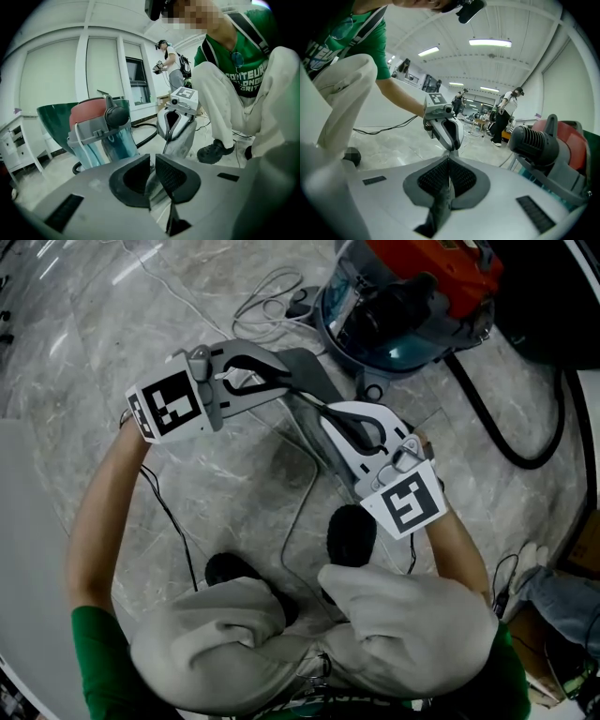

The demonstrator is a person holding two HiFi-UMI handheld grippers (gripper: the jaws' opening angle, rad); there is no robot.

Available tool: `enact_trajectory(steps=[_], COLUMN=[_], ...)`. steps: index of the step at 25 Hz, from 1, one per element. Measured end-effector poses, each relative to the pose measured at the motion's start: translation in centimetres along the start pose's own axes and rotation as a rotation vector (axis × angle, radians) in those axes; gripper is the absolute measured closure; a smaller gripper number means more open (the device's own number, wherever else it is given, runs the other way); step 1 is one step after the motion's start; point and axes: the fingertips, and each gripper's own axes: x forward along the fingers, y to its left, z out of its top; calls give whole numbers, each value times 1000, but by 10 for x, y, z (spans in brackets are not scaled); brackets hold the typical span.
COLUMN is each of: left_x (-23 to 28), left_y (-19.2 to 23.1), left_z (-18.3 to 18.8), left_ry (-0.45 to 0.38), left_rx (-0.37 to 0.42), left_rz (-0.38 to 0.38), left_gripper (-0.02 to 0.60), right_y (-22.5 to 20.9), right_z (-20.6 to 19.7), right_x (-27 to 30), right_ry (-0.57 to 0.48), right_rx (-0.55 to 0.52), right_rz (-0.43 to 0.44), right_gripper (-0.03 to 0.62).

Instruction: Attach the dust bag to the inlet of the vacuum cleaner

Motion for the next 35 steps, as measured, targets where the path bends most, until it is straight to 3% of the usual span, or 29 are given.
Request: enact_trajectory(steps=[13, 19, 25, 35], left_x=[-14, -9, -7, 4], left_y=[9, 16, 18, 12], left_z=[20, 25, 28, 22], left_ry=[-47, -20, -9, 77], left_rx=[5, 24, -32, 23], left_rz=[10, 23, 9, 21], left_gripper=[546, 546, 546, 546], right_y=[-20, -29, -31, -30], right_z=[22, 28, 34, 39], right_x=[-11, -17, -23, -23], right_ry=[-55, -84, -100, -123], right_rx=[-19, -26, -30, -26], right_rz=[-34, -54, -56, -50], right_gripper=[582, 582, 582, 582])
